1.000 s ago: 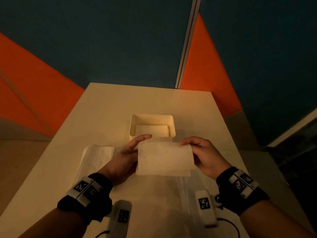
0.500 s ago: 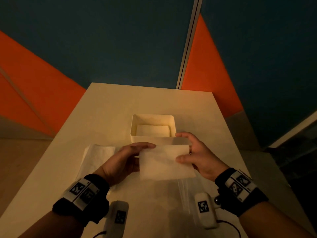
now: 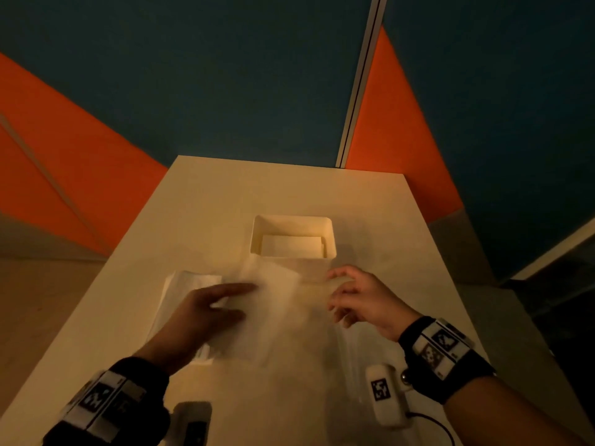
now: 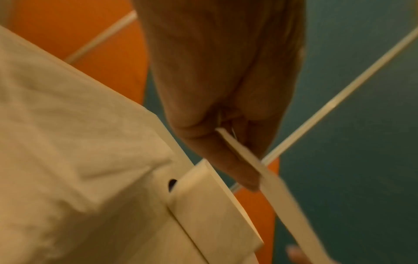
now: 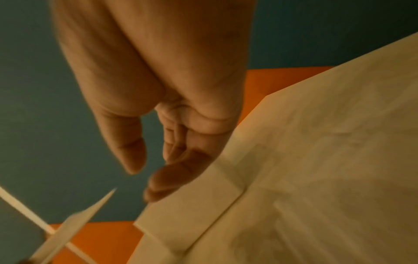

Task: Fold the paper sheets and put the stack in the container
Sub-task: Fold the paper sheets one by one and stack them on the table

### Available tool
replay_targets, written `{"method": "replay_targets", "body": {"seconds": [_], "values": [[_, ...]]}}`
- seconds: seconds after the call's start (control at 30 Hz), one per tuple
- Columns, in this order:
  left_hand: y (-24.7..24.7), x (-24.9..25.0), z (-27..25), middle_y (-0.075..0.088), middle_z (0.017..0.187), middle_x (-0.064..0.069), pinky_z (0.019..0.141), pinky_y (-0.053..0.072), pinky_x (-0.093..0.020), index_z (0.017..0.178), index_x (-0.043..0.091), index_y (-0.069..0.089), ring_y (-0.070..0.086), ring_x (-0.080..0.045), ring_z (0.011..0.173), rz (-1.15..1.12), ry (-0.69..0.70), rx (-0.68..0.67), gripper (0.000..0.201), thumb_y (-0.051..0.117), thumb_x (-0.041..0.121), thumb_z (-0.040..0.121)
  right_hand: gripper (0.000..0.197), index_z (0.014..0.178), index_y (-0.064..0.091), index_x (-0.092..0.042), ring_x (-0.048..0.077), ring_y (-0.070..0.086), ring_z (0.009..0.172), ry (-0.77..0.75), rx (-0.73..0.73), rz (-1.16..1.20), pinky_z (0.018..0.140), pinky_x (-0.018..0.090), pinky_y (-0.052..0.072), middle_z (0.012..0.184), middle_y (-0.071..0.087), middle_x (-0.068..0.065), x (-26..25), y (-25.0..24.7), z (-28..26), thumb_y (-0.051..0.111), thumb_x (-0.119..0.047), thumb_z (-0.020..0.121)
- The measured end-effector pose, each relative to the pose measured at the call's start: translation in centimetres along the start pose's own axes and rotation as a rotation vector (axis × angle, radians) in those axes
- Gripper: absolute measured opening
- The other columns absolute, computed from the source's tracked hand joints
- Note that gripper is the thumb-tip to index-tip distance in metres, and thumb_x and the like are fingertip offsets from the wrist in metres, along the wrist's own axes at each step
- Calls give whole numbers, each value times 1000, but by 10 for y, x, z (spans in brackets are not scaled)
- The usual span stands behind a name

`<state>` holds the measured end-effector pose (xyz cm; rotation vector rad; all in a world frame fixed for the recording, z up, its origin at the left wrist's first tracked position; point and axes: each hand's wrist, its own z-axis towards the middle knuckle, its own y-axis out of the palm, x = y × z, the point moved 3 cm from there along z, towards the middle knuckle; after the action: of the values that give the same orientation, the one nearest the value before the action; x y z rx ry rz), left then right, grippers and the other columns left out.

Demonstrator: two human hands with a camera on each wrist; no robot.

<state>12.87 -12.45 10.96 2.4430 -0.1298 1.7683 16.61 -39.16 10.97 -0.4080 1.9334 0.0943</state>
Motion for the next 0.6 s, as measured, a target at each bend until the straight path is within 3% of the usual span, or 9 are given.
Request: {"method": "replay_targets", "body": {"seconds": [0.07, 0.13, 0.23, 0.37, 0.5, 0.6], "values": [[-26, -4, -8, 69, 106, 0, 75, 59, -40, 103, 24, 71, 69, -27, 87, -33, 21, 218, 36, 67, -3, 80, 27, 108, 56, -11, 21, 60, 60, 38, 144, 3, 51, 29, 47, 75, 64, 12, 13, -17, 3, 61, 2, 85], [-46, -9, -16, 62, 109, 1, 74, 59, -41, 105, 24, 67, 66, -33, 91, -23, 3, 313, 36, 59, -4, 84, 24, 105, 57, -9, 22, 59, 61, 81, 245, -22, 51, 28, 46, 75, 63, 13, 28, -33, 4, 61, 3, 84], [-62, -14, -24, 58, 104, 1, 63, 60, -31, 111, 21, 63, 64, -32, 87, 38, -42, 384, 36, 57, -4, 86, 22, 101, 58, -11, 23, 59, 64, 153, 330, -100, 53, 29, 46, 79, 63, 14, 47, -53, 4, 60, 2, 83], [-69, -21, -25, 54, 113, -8, 78, 50, -38, 116, 19, 62, 61, -25, 85, 198, -74, 425, 36, 58, -2, 87, 20, 95, 59, -13, 22, 58, 66, 223, 403, -275, 54, 27, 44, 79, 62, 12, 68, -78, 5, 61, 2, 81], [-73, -28, -18, 57, 110, -10, 80, 48, -39, 115, 22, 65, 57, -25, 85, 501, -83, 469, 35, 62, 3, 86, 13, 89, 59, -16, 25, 57, 83, 247, 432, -589, 69, 27, 44, 82, 58, 4, 76, -94, 2, 61, -5, 82], [-73, -30, -13, 63, 111, -14, 79, 45, -37, 116, 16, 67, 58, -30, 89, 721, -36, 484, 36, 64, 1, 83, 15, 91, 55, -20, 27, 57, 95, 287, 398, -765, 77, 29, 46, 98, 58, 6, 78, -102, -1, 56, -6, 84]]}}
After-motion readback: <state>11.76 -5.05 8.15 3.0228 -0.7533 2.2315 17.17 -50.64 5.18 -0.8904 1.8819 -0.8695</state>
